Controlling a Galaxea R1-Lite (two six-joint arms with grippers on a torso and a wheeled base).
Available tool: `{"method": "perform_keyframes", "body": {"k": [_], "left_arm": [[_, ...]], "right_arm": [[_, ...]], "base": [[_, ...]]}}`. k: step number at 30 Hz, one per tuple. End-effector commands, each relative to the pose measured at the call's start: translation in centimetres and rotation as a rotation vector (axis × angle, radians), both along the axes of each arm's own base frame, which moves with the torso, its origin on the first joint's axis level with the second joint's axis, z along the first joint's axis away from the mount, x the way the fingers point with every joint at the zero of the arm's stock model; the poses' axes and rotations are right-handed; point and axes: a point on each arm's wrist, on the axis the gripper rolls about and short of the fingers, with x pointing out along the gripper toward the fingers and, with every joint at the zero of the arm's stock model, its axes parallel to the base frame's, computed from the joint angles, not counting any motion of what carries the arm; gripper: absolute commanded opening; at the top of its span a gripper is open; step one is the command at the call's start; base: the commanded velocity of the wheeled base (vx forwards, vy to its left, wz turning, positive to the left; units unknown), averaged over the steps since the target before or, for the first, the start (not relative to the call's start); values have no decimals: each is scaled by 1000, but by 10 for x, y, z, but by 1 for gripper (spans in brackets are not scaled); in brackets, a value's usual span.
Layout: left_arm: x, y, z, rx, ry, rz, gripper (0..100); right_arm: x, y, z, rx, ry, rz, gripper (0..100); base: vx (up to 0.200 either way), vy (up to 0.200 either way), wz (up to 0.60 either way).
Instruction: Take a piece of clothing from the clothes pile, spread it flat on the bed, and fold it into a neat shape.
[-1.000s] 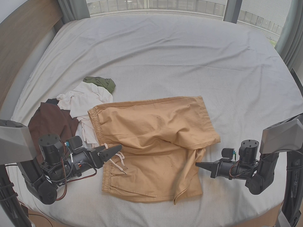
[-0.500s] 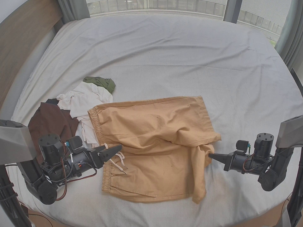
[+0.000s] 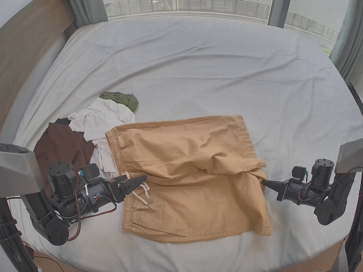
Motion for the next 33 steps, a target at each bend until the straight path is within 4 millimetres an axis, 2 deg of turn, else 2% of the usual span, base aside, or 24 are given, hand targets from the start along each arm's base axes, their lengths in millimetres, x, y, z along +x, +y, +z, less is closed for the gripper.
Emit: {"method": "perform_keyframes", "body": {"k": [1,12,24,25,33], "left_arm": [[0,0,-1,1,4,0,100],[0,0,-2,2,7,0,100],[0,0,-1,1,5,0,100],[0,0,-1,1,5,0,100],[0,0,-1,1,5,0,100]], "right_arm": [[1,-6,-1,-16,-12,-15,0],[7,-19,3,-40,-58,-52,0],[16,-19,8,-59,-117,-46,0],[17,-20,9,-59,-124,-47,100],[12,-20,4,-52,-62,-47,100]], "base": [[0,0,0],[0,0,0],[0,0,0],[0,0,0],[0,0,0]]}}
